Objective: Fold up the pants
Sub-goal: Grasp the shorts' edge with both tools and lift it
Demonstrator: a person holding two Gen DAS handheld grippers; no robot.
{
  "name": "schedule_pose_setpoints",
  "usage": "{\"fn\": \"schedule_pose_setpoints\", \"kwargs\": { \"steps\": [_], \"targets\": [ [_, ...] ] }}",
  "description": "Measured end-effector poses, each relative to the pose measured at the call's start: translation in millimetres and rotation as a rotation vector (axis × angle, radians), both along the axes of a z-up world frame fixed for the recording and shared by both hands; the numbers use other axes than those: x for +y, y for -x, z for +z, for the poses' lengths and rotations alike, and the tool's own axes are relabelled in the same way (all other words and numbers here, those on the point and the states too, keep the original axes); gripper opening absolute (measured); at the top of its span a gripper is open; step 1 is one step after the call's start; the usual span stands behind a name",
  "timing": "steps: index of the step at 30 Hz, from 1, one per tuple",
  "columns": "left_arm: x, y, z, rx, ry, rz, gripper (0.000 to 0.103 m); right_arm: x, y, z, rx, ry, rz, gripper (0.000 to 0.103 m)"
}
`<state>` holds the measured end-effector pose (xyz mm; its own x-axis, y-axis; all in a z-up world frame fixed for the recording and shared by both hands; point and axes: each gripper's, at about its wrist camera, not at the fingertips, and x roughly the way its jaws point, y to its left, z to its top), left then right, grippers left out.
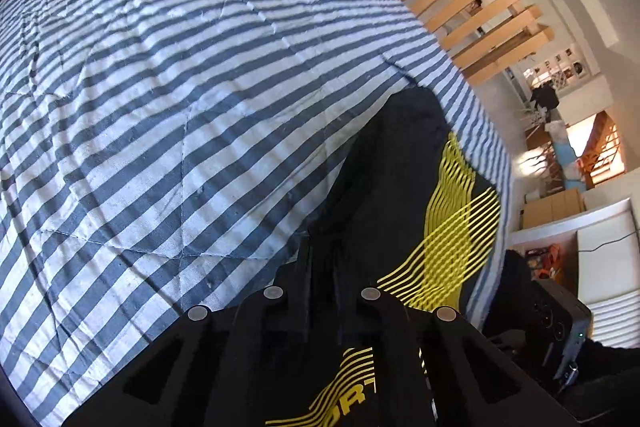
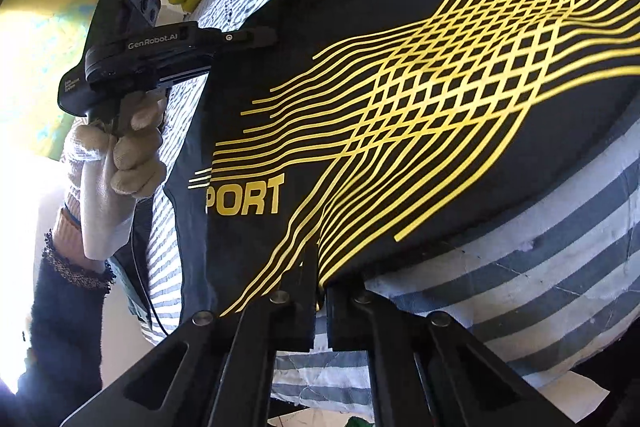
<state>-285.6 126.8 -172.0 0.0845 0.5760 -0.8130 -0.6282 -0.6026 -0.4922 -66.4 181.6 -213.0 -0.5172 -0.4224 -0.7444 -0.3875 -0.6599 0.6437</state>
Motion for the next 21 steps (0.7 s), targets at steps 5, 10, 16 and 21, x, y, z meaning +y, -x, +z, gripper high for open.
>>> {"fn": "schedule_pose_setpoints", "kwargs": {
  "steps": [5,10,16,21],
  "targets": [
    [-35,-10,64,0.066,-0.122,0.105,0.007,13,-4,56,0.133,-0.079,0.009,0.003],
    [-89,-32,134,0.118,-0.274,0.251,0.007,35,-12,137,0.317,-0.211,0.006,0.003],
    [-142,-93,205,0.204,-0.336,0.335,0.006,67,-23,221,0.474,-0.303,0.031,0.003],
    [-171,-161,238,0.216,-0.345,0.402,0.006,60,-38,261,0.542,-0.347,0.090,0.003]
  ]
}}
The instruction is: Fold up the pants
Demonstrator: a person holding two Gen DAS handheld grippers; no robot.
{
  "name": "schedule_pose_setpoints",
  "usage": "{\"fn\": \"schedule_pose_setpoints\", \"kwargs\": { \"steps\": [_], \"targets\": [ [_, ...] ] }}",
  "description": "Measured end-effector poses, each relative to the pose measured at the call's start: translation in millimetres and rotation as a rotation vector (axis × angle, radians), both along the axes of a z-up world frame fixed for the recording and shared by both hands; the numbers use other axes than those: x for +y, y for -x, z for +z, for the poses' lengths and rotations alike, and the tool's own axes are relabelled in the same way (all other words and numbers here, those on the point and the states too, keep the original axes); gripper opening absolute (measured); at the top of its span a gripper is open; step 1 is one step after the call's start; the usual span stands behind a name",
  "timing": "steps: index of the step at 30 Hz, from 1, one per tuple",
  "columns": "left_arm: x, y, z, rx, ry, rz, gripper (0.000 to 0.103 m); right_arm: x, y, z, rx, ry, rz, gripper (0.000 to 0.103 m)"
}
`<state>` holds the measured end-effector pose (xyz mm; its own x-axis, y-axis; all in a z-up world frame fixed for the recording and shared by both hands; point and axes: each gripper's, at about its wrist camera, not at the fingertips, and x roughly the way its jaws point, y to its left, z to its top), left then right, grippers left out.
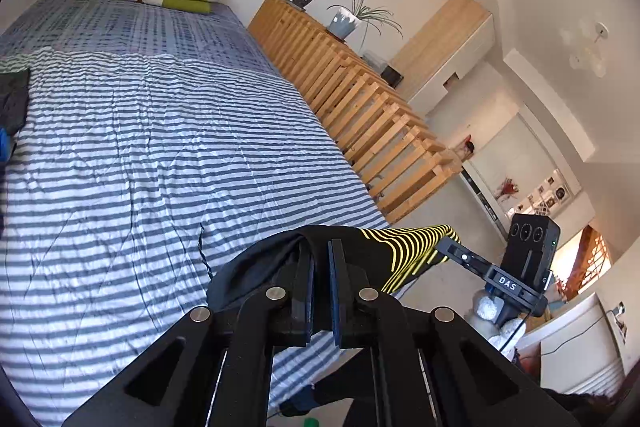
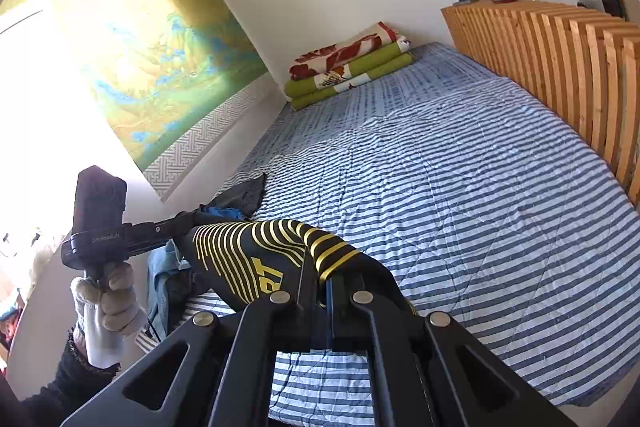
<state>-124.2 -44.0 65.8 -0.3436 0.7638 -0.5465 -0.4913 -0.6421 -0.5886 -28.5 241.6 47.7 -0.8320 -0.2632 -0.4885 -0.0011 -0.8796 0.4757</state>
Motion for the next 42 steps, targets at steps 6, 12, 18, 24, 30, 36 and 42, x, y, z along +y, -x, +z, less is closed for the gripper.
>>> {"fn": "schedule_pose_setpoints", "kwargs": {
  "steps": [6,12,18,24,30,36,42],
  "targets": [
    [-26,-39,-19,-0.116,-0.005,0.071,0.006,-12,-4,-4,-0.018,0.017,0.071,0.003],
    [-50,19,-104,-0.326,-0.001,0.165,0.006,-18,41,-59,-0.139,0.040,0.103,0.003],
    [-55,133,-169,-0.413,-0.008,0.259,0.006,-10,135,-118,-0.258,0.046,0.091,0.003],
    [-48,219,-218,-0.441,0.019,0.292,0.002,10,216,-173,-0.392,0.089,0.063,0.003],
    [-47,239,-228,-0.386,0.081,0.313,0.012,31,265,-224,-0.529,0.145,0.070,0.005],
    [-2,198,-228,-0.318,0.176,0.152,0.021,60,278,-242,-0.625,0.216,0.091,0.011],
    [30,190,-253,-0.296,0.311,0.118,0.021,74,250,-207,-0.579,0.158,0.076,0.023]
  ]
}}
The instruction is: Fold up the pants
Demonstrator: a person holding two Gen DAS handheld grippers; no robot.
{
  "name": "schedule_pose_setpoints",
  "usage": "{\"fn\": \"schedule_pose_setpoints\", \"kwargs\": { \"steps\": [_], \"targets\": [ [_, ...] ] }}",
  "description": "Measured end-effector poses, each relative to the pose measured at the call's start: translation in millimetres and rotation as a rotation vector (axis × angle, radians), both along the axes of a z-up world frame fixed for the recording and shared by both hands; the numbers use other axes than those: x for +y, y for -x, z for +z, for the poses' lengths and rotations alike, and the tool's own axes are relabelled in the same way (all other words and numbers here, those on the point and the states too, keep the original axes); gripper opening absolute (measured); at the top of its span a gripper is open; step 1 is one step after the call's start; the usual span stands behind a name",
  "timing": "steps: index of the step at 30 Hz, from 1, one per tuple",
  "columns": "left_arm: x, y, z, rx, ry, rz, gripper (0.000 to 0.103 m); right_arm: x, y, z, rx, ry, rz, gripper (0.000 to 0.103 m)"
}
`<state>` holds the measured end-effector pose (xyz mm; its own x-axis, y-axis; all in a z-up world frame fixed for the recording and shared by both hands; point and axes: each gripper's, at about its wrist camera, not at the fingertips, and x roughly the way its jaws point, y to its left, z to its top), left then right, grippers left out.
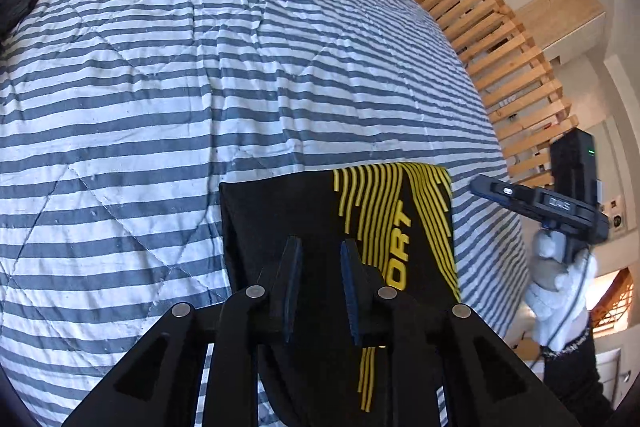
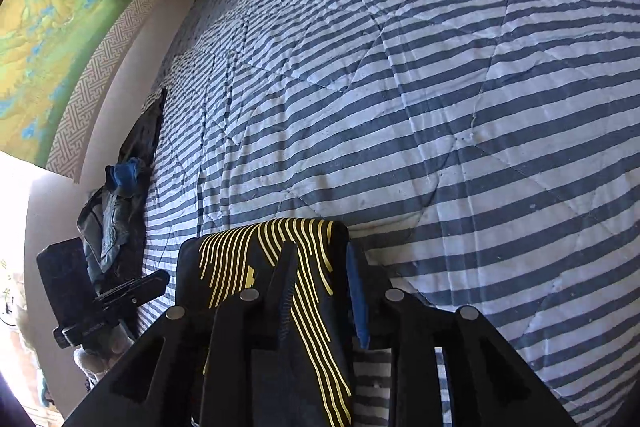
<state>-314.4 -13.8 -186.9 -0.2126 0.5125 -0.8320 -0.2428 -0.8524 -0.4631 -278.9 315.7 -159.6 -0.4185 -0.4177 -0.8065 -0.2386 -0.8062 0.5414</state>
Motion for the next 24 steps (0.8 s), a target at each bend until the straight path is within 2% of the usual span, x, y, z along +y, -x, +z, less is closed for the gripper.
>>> {"fn": "schedule_pose_setpoints", "kwargs": {
  "steps": [1,2,4,8,11,13,15,18,20,24],
  "targets": [
    [1,2,-5,0.018,0.070,0.014,0.021,-3,-7,7,0.019,-0.022,0.013,0.023],
    [0,6,-13,0.012,0.105,0.035,0.021,-8,-15,13,0.040,-0.041,0.039,0.023],
    [-6,12,-22,-0.018,0.094,0.054,0.021,-21,-29,18,0.054,-0.078,0.087,0.023],
    [-18,-1,-3,0.019,0.056,0.075,0.021,-51,-50,14,0.058,-0.150,0.172,0.023],
    [-16,-27,15,0.040,0.000,0.018,0.021,-76,-61,5,0.054,-0.208,0.244,0.023],
    [-12,-48,15,0.029,-0.024,-0.023,0.021,-91,-64,-6,0.036,-0.228,0.289,0.023],
    [-7,-69,4,-0.001,-0.019,-0.060,0.021,-99,-66,-19,0.020,-0.238,0.309,0.023],
    [-3,-98,-22,-0.015,0.063,-0.092,0.021,-104,-67,-33,-0.002,-0.256,0.319,0.023],
    [-8,-111,-32,-0.026,0.060,-0.087,0.021,-104,-70,-35,0.001,-0.265,0.328,0.023],
    [-24,-114,-20,-0.020,0.037,-0.059,0.022,-101,-78,-27,0.000,-0.277,0.357,0.023]
  ]
}}
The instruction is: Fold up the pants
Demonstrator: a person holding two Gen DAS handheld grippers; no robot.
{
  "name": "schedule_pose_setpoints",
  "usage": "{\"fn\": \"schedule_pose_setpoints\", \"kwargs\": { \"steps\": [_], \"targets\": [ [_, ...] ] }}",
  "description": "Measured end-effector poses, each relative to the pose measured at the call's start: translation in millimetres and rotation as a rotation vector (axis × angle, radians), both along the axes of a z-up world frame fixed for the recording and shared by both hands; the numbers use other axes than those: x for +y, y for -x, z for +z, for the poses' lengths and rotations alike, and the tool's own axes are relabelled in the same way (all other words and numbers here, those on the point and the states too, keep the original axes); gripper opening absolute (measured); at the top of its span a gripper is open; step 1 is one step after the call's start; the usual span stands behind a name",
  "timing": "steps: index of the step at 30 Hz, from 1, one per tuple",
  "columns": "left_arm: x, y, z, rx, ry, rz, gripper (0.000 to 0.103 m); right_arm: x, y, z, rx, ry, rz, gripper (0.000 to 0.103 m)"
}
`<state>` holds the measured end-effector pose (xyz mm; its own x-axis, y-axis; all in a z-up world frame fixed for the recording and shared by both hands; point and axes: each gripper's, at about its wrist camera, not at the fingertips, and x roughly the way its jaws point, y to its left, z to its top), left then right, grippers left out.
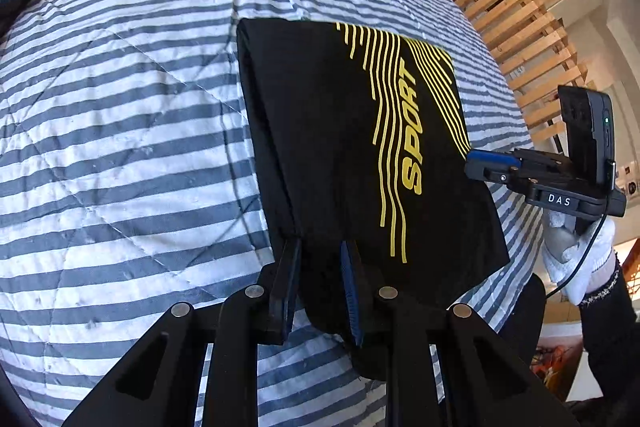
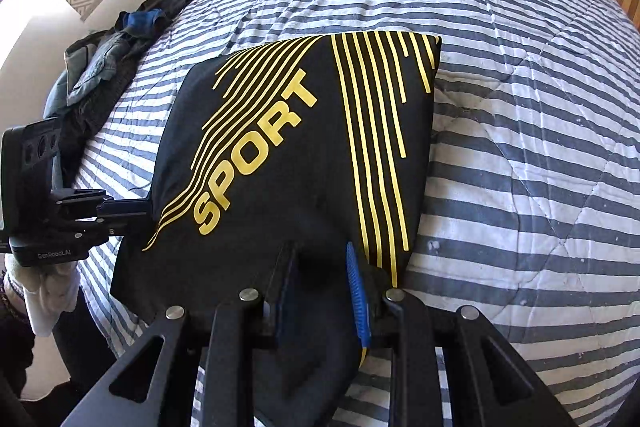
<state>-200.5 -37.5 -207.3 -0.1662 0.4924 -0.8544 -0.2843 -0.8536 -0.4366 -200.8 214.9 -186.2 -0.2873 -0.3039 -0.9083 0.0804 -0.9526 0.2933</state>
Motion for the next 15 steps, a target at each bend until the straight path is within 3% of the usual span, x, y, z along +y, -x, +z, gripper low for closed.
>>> {"fn": "schedule_pose_setpoints", "kwargs": {
  "steps": [2,3,4,6,7,8,9,12,15],
  "targets": [
    [-8,13,11,0.038,-0.005,0.045,0.026,6,-4,11,0.033,-0.027,0.001,0.023],
    [-13,20,15,0.052,-0.003,0.077,0.040,11,-6,19,0.065,-0.039,-0.011,0.024],
    [-17,28,18,0.058,-0.010,0.118,0.063,18,-7,25,0.099,-0.048,-0.030,0.027],
    [-24,44,21,0.069,-0.056,0.184,0.077,31,-6,36,0.189,-0.039,-0.086,0.049],
    [-23,52,20,0.062,-0.075,0.200,0.077,36,-5,41,0.234,-0.020,-0.112,0.057],
    [-22,60,17,0.054,-0.089,0.203,0.077,41,-2,44,0.263,0.003,-0.130,0.073],
    [-19,67,13,0.053,-0.087,0.206,0.077,45,3,44,0.270,0.021,-0.145,0.079],
    [-11,85,-4,0.031,-0.059,0.221,0.077,51,26,33,0.221,0.064,-0.173,0.079],
    [-6,93,-25,-0.048,-0.095,0.222,0.077,56,48,13,0.156,0.089,-0.192,0.079]
  ]
}}
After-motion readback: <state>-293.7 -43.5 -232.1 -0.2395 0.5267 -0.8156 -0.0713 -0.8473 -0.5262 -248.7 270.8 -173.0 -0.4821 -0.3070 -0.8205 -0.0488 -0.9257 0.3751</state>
